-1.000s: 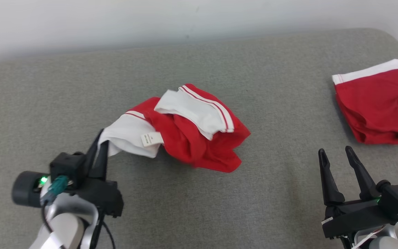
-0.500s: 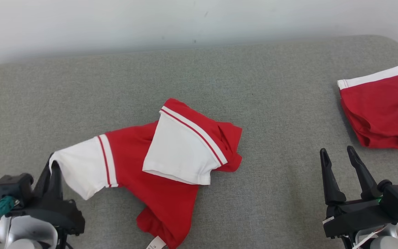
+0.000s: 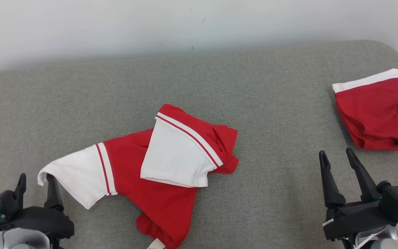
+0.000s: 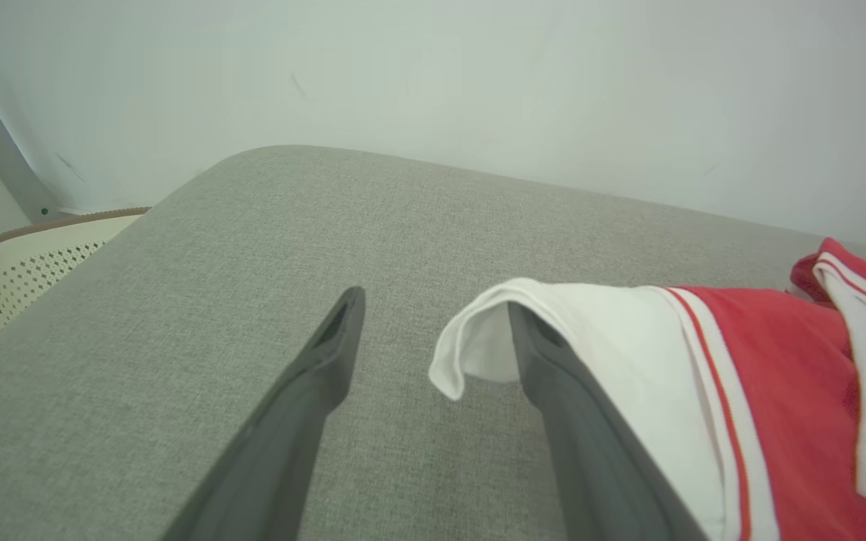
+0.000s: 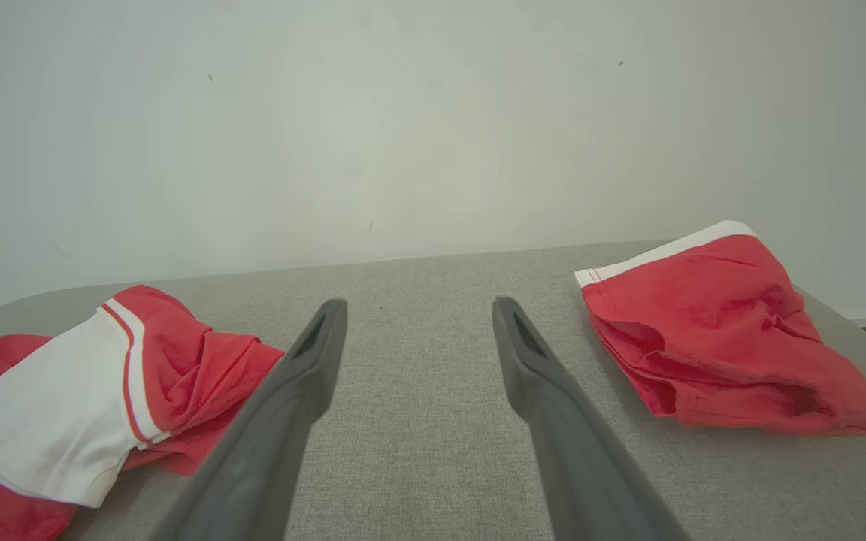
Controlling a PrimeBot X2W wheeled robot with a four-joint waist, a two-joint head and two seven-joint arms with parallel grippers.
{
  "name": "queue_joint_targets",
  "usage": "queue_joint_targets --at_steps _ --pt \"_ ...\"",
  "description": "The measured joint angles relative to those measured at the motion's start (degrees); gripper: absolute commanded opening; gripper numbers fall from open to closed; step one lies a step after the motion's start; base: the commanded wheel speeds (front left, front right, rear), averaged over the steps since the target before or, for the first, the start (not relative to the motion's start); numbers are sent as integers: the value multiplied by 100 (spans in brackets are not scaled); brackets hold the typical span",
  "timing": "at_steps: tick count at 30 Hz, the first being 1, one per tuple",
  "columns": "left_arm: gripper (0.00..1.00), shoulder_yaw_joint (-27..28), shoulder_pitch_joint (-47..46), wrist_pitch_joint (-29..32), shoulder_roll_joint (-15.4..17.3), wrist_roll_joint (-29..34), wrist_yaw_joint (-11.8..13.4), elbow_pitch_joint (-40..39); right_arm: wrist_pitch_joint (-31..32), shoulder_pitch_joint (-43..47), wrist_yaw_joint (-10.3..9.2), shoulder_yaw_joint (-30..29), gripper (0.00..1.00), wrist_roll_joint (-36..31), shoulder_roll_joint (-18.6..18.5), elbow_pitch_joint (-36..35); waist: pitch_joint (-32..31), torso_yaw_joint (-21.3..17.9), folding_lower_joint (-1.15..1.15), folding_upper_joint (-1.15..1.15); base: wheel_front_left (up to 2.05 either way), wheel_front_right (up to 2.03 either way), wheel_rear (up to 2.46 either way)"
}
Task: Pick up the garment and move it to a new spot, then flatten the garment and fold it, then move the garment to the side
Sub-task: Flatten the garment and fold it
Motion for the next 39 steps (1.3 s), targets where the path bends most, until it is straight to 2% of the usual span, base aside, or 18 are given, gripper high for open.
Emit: queue_joint_targets --at_steps 6,11,25,32,39 --pt "100 178 67 -211 -80 -13 65 -203 7 87 0 21 100 -24 0 -82 -126 65 0 0 0 0 0" --pt "100 289 224 -242 26 4 171 -353 26 100 0 78 100 -56 1 -118 -239 128 0 0 0 0 0" --pt "100 -37 471 -313 -210 410 259 -1980 49 88 0 296 100 -105 1 -207 -388 255 0 0 0 0 0" --pt "100 -396 687 -308 -272 691 336 -2058 52 216 0 450 100 -115 1 -197 -477 245 0 0 0 0 0" --pt "100 -503 853 -304 -264 760 374 -1923 86 428 0 520 100 -55 1 -200 -579 207 0 0 0 0 0"
